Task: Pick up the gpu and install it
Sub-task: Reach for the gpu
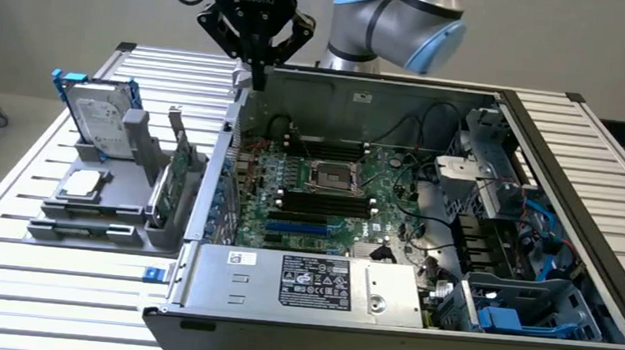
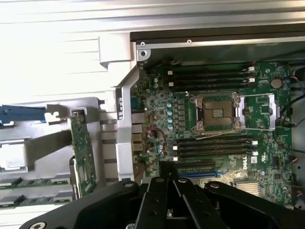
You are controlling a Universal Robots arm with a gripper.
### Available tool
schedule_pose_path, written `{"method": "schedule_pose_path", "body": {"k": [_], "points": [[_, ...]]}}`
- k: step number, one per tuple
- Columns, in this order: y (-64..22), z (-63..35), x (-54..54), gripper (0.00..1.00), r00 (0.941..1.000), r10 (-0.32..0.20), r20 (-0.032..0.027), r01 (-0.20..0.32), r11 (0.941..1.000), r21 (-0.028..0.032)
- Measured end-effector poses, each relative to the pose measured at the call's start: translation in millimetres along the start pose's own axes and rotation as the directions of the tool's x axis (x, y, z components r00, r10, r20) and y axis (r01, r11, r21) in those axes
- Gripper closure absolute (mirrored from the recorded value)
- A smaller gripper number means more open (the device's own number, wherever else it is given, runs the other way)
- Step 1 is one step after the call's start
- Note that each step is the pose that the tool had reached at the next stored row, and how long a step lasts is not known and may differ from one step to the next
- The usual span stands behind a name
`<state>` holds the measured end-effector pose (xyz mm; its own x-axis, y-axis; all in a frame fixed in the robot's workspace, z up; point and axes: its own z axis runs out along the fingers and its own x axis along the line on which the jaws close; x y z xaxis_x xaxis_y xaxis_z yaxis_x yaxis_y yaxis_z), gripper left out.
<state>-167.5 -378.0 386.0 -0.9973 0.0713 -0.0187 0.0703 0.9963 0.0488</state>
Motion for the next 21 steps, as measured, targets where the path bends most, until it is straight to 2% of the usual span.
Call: {"method": "schedule_pose_path", "body": {"k": [8, 19, 21], "points": [[2.3, 6.8, 36.6, 0.89, 1.0000, 0.000, -0.0001, 0.000, 1.0000, -0.0002], [-0.7, 11.6, 86.7, 0.89, 0.9999, 0.001, -0.0127, -0.001, 1.0000, 0.0009], [-1.7, 12.3, 95.9, 0.89, 0.9999, 0.001, -0.0134, -0.001, 1.0000, 0.0009]]}}
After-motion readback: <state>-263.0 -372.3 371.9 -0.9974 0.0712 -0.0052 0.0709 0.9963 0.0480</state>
